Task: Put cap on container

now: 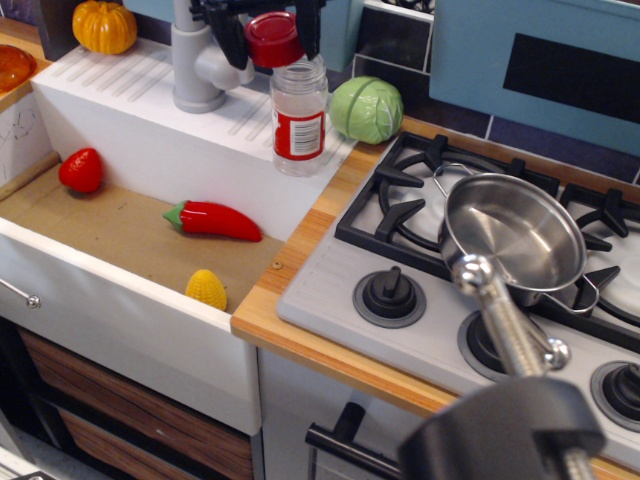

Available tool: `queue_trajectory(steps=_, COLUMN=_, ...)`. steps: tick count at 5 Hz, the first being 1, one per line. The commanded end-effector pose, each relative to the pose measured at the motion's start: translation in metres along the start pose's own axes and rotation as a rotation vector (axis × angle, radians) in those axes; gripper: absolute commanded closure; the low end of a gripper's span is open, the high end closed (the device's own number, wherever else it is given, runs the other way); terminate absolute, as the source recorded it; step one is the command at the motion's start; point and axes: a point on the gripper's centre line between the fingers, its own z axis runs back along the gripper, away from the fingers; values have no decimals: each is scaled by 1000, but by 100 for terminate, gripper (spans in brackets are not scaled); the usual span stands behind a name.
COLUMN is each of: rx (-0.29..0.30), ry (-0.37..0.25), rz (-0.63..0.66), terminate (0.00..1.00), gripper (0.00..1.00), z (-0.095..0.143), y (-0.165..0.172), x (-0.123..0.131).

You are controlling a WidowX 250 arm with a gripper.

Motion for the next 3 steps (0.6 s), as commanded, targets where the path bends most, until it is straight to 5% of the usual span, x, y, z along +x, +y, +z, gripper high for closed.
queue_trajectory(steps=1, rx=-5, ry=-69, rz=9, terminate=0, gripper=100, z=10, y=-14, x=16)
queue_trajectory(steps=2, rx=12, ry=-76, rz=22, terminate=0, gripper=100, z=-5, y=-13, x=-1)
queue_trajectory(steps=3, rx=29, ry=-72, rz=24, terminate=100, gripper=100, z=-17, y=-13, x=-7)
